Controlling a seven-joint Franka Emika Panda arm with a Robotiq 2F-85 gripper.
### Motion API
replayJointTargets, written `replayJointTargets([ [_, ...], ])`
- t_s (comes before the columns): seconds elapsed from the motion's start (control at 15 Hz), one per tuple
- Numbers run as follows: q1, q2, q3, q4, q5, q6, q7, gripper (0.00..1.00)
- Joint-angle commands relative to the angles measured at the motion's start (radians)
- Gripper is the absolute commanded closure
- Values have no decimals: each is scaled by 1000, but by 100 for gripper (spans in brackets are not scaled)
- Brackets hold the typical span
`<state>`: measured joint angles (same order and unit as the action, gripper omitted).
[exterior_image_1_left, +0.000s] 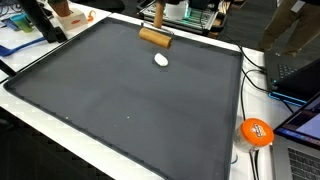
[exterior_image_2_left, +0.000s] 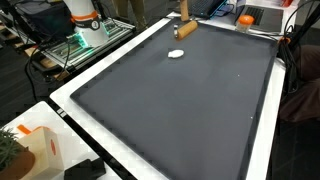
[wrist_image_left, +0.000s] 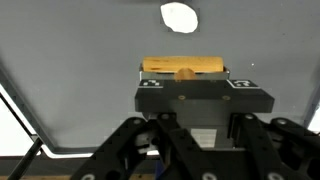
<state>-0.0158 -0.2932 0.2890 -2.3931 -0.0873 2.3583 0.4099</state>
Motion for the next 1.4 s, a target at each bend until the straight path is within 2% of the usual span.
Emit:
replayJointTargets([
  [0.0, 28, 70, -35, 62, -6, -44, -1, 78],
  [0.4, 48, 173, -59, 188, -24, -125, 9, 78],
  [0.73, 65, 288, -85, 338, -53, -270, 15, 78],
  [1.13, 107, 399, -121, 490, -34, -403, 0, 78],
  [1.27, 117, 432, -136, 529, -38, -405, 17, 78],
  [1.33, 121, 399, -138, 476, -22, -374, -2, 53],
])
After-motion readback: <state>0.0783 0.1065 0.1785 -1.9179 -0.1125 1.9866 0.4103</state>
